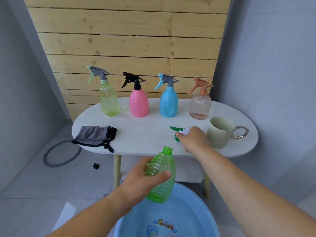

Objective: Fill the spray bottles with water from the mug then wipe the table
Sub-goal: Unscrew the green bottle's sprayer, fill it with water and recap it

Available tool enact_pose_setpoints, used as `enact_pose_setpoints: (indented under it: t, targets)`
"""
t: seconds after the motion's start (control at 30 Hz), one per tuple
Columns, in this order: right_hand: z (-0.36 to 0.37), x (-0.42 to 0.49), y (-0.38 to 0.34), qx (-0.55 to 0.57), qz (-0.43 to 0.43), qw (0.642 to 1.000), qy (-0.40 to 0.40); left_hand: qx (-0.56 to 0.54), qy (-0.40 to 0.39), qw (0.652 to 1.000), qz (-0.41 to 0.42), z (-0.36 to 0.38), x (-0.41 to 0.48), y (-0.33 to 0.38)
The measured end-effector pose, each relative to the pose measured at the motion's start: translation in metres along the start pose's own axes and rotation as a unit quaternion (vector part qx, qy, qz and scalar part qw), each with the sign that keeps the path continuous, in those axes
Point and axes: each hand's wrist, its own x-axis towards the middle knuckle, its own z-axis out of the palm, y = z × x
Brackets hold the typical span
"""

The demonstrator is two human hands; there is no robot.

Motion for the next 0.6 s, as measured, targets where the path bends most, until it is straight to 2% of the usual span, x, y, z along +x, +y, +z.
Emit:
enact_pose_setpoints:
  t: [0.13,0.3,0.37,0.5,0.6]
  targets:
    - [-0.017,-0.004,0.000,0.026,-0.008,0.999,0.029,0.003,-0.001,1.000,0.012,0.006,0.001,0.004]
    - [-0.071,-0.009,0.006,0.013,-0.084,0.973,0.214,0.012,-0.019,0.999,0.033,0.019,0.006,0.011]
    - [-0.093,-0.007,0.020,0.004,-0.080,0.964,0.253,0.009,-0.034,0.999,0.038,0.028,0.008,0.014]
    - [-0.121,0.004,0.057,-0.056,0.020,0.975,0.213,-0.005,-0.056,0.998,0.036,0.046,0.013,0.016]
    - [-0.130,0.000,0.072,0.020,0.027,0.989,0.146,-0.007,-0.069,0.997,0.035,0.059,0.015,0.016]
